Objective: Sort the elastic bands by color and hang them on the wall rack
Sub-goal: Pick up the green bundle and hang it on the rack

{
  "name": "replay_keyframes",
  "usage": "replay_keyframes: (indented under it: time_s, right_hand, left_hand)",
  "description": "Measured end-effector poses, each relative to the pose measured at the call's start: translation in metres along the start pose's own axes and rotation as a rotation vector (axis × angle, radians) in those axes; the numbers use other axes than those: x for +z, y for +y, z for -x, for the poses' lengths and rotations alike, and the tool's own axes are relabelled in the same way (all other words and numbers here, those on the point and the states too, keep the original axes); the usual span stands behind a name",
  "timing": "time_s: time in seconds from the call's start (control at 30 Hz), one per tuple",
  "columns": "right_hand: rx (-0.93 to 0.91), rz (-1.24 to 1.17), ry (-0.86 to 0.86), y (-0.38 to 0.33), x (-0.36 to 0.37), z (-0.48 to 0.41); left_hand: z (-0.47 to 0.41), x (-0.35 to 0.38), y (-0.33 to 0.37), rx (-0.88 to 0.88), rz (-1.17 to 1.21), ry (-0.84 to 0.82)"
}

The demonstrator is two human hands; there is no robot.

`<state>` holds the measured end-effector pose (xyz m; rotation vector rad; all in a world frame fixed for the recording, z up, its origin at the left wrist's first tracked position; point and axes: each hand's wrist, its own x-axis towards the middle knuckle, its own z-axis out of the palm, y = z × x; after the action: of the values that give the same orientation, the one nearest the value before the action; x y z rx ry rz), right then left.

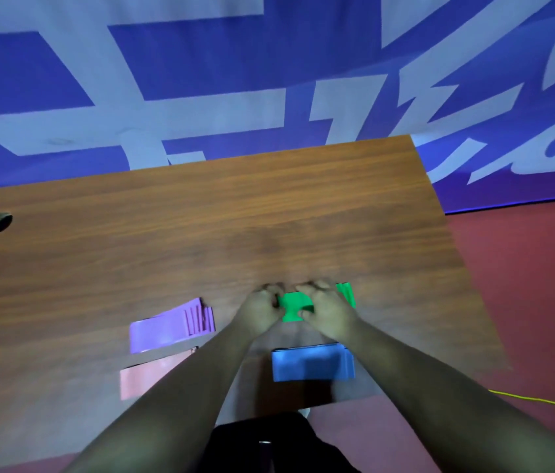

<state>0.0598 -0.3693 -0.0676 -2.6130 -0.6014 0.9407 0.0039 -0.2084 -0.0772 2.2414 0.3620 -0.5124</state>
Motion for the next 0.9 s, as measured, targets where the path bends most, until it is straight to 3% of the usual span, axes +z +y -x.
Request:
replay_keyframes:
  time_s: [0.27,0.4,0.5,0.73,0.9]
  right_hand:
    - [-0.046,0.122,0.090,0.005,0.018,-0.009]
    - [-0.100,0.086,0.160,0.008,0.017,-0.007]
    - [-0.159,0.042,0.119,0.008,0.008,-0.009]
    - [-0.178,-0.345,-0.035,-0.011,-0.070,0.000]
    - [-0.348,-0.475,-0.080,-0.050,-0.160,0.014]
  left_hand:
    - [-0.011,0.016,-0.016,0.045,0.047,0.073]
    - [-0.015,0.018,-0.022,0.091,0.030,0.054]
    - [-0.016,0.012,-0.021,0.124,0.045,0.054]
    - [-0.013,-0.043,0.018,0.246,0.098,0.009]
    - [0.008,-0.122,0.083,0.318,0.213,-0.060]
